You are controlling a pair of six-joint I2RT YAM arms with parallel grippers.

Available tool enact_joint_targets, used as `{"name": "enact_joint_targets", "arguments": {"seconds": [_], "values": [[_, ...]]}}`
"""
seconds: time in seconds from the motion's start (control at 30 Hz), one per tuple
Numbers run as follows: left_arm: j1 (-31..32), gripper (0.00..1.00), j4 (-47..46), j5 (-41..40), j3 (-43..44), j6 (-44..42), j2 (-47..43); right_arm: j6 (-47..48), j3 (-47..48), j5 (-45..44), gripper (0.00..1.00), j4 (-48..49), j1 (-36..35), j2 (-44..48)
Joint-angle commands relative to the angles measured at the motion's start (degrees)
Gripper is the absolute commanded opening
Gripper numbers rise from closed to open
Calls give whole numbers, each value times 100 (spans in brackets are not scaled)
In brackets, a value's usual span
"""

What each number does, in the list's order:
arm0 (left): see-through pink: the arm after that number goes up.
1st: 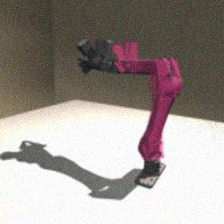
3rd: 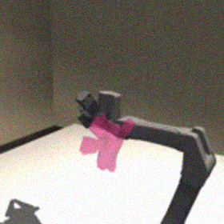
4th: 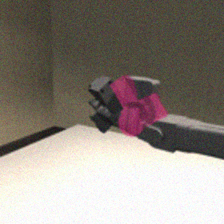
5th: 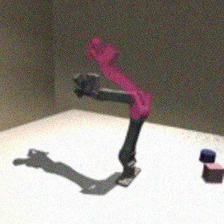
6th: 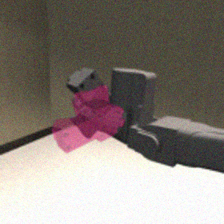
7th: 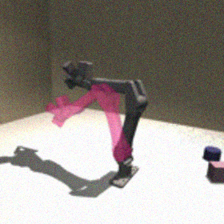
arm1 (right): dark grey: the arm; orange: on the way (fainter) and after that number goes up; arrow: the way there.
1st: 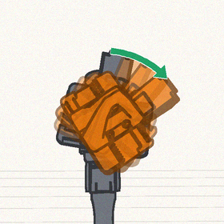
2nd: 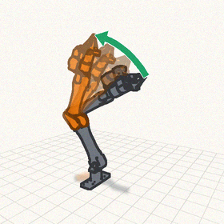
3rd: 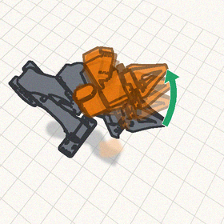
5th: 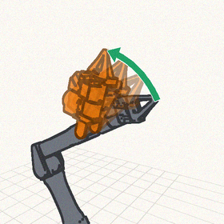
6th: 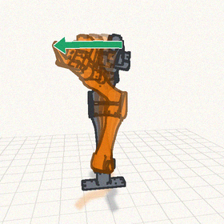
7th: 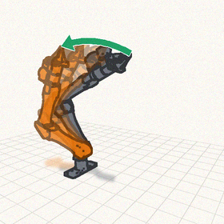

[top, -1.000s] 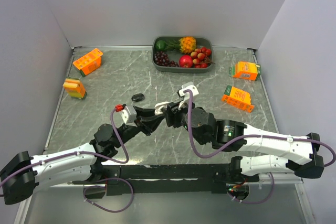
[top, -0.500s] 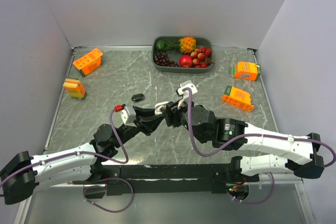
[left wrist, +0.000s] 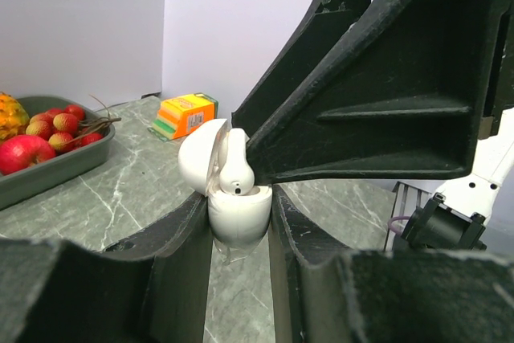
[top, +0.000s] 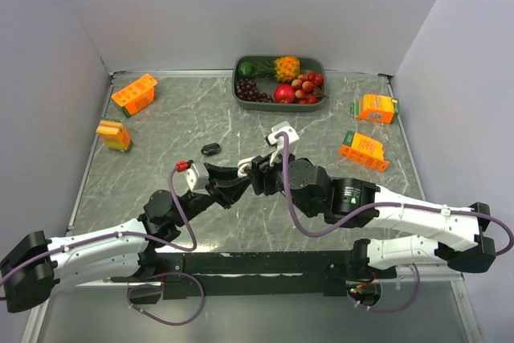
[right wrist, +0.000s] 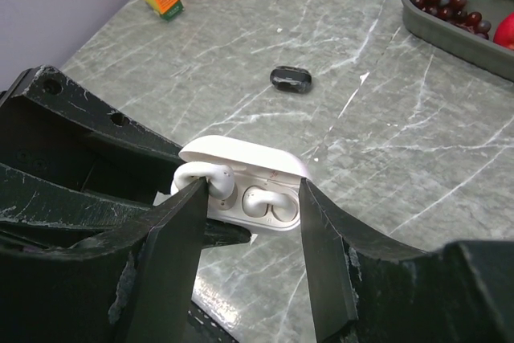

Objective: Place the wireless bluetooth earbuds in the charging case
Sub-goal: Place the earbud in the charging case.

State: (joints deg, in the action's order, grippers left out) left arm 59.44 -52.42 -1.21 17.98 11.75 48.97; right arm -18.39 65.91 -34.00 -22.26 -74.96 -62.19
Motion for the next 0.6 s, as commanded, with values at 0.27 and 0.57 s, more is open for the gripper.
{"name": "enact_joint_targets", "arguments": {"seconds": [0.27, 0.57], "values": [[15, 1, -620, 16, 13, 82, -19, -59, 668, 490, 64, -1201, 113, -126], [15, 1, -725, 51, -14, 126, 34, -147, 818, 824, 64, -1395, 324, -188]]}}
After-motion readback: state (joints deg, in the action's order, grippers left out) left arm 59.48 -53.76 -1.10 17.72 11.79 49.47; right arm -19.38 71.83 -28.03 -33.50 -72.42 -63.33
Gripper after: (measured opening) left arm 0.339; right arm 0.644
